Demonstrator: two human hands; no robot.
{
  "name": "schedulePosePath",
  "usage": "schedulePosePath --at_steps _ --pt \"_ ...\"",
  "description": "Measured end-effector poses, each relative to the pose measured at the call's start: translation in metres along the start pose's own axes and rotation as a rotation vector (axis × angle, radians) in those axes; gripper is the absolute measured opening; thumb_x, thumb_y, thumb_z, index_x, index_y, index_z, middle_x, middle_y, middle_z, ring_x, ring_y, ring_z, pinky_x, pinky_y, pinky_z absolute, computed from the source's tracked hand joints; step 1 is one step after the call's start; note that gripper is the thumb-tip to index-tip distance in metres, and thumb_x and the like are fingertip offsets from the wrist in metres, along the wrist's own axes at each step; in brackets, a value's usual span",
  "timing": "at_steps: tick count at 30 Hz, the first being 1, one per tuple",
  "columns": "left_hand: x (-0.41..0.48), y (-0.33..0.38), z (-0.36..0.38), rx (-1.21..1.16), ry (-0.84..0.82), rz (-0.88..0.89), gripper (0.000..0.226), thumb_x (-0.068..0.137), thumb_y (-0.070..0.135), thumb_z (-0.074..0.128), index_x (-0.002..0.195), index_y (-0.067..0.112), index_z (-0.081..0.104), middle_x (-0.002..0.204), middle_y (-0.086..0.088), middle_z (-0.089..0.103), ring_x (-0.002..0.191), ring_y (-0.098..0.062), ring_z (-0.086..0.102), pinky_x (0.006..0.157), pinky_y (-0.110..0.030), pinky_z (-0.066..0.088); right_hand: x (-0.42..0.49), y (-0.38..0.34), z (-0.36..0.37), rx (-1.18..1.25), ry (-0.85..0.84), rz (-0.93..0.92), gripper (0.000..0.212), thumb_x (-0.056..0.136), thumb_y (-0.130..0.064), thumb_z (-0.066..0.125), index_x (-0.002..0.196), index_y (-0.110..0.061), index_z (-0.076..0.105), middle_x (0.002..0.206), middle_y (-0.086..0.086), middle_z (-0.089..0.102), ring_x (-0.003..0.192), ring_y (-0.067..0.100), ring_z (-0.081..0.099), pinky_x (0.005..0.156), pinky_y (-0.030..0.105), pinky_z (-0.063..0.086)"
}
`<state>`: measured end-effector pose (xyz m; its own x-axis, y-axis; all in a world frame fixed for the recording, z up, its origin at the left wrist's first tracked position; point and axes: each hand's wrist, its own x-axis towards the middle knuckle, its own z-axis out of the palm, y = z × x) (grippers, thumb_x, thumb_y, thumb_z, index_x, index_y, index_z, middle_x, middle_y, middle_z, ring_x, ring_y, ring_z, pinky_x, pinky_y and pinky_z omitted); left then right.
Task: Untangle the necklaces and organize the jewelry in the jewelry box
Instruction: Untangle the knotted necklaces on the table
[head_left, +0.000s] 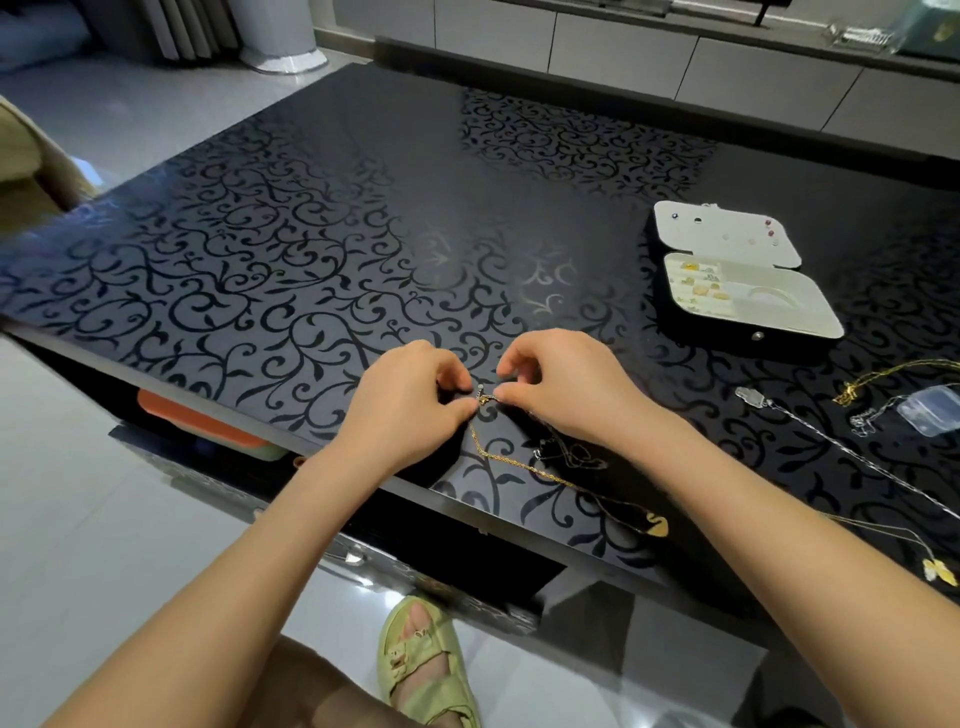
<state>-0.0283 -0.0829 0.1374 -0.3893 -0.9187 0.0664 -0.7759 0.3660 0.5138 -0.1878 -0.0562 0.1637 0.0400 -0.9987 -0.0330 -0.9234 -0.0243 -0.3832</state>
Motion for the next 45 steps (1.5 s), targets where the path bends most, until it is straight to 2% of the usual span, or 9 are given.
schedulePosePath --at_steps 7,14,18,23,27,31,35,42,45 --pt "0.008 0.005 0.007 0.053 -0.029 0.086 0.012 0.091 0.017 0.055 0.080 0.020 0.059 0.081 0.011 0.040 0.089 -0.015 0.045 0.078 -0.025 0.034 0.013 0.006 0.000 0.021 -0.173 0.015 0.015 0.088 -0.025 0.062 0.085 -0.012 0.067 0.083 -0.007 0.065 0.083 0.014 0.058 0.078 0.030 0.048" --pt "0.010 0.007 0.004 -0.243 -0.071 -0.006 0.011 0.094 0.017 0.052 0.085 0.020 0.057 0.080 0.013 0.056 0.075 -0.003 0.051 0.064 -0.010 0.036 0.003 0.025 -0.014 0.347 -0.205 0.005 0.010 0.087 -0.022 0.064 0.078 -0.018 0.063 0.072 -0.008 0.064 0.058 -0.002 0.051 0.059 0.010 0.040" --pt "0.007 0.008 0.003 -0.383 -0.110 -0.038 0.014 0.095 0.016 0.051 0.083 0.022 0.054 0.086 0.010 0.065 0.081 -0.005 0.059 0.075 -0.014 0.043 0.002 0.030 -0.013 0.528 -0.239 0.040 0.010 0.090 -0.017 0.060 0.080 -0.016 0.062 0.082 -0.002 0.073 0.080 0.018 0.067 0.076 0.031 0.052" --pt "0.002 0.014 0.002 -0.551 -0.114 -0.044 0.013 0.096 0.011 0.046 0.086 0.015 0.052 0.076 0.007 0.068 0.074 -0.005 0.061 0.079 -0.025 0.048 -0.002 0.029 -0.015 0.619 -0.256 0.025 0.012 0.093 -0.012 0.055 0.081 -0.014 0.057 0.070 0.000 0.070 0.059 0.004 0.054 0.060 0.016 0.042" --pt "0.002 0.014 0.000 -0.598 -0.085 -0.072 0.012 0.095 0.010 0.046 0.086 0.015 0.052 0.063 0.010 0.058 0.065 -0.007 0.051 0.074 -0.027 0.044 -0.004 0.033 -0.019 0.598 -0.243 0.045 0.007 0.089 -0.021 0.062 0.084 -0.016 0.063 0.064 -0.003 0.066 0.051 0.011 0.040 0.047 0.013 0.032" --pt "0.005 0.013 0.001 -0.710 -0.052 -0.145 0.015 0.091 0.002 0.046 0.086 0.013 0.055 0.059 0.005 0.050 0.062 -0.013 0.047 0.066 -0.027 0.038 -0.007 0.038 -0.023 0.612 -0.275 0.095 0.008 0.082 -0.019 0.070 0.090 -0.017 0.069 0.072 0.000 0.071 0.063 0.009 0.058 0.064 0.019 0.043" --pt "0.007 0.013 0.002 -0.779 -0.035 -0.173 0.022 0.085 -0.004 0.046 0.079 0.015 0.057 0.058 0.001 0.045 0.062 -0.017 0.042 0.063 -0.028 0.033 -0.012 0.045 -0.026 0.616 -0.292 0.132 0.017 0.076 -0.013 0.075 0.092 -0.015 0.070 0.065 -0.005 0.064 0.067 0.008 0.060 0.073 0.024 0.044" --pt "0.010 0.013 0.002 -0.974 0.067 -0.209 0.023 0.084 -0.010 0.046 0.080 0.010 0.057 0.061 -0.003 0.051 0.058 -0.012 0.056 0.060 -0.016 0.045 -0.017 0.056 -0.029 0.688 -0.118 0.227 0.013 0.078 -0.008 0.072 0.089 -0.014 0.070 0.061 -0.010 0.064 0.055 -0.004 0.056 0.056 0.007 0.040" --pt "0.013 0.013 0.002 -1.045 0.109 -0.219 0.020 0.088 -0.008 0.047 0.085 0.008 0.060 0.070 -0.005 0.054 0.064 -0.015 0.058 0.064 -0.020 0.052 -0.019 0.059 -0.031 0.759 0.028 0.226 0.011 0.081 -0.006 0.068 0.089 -0.013 0.071 0.071 -0.003 0.069 0.050 -0.006 0.054 0.054 0.008 0.039"
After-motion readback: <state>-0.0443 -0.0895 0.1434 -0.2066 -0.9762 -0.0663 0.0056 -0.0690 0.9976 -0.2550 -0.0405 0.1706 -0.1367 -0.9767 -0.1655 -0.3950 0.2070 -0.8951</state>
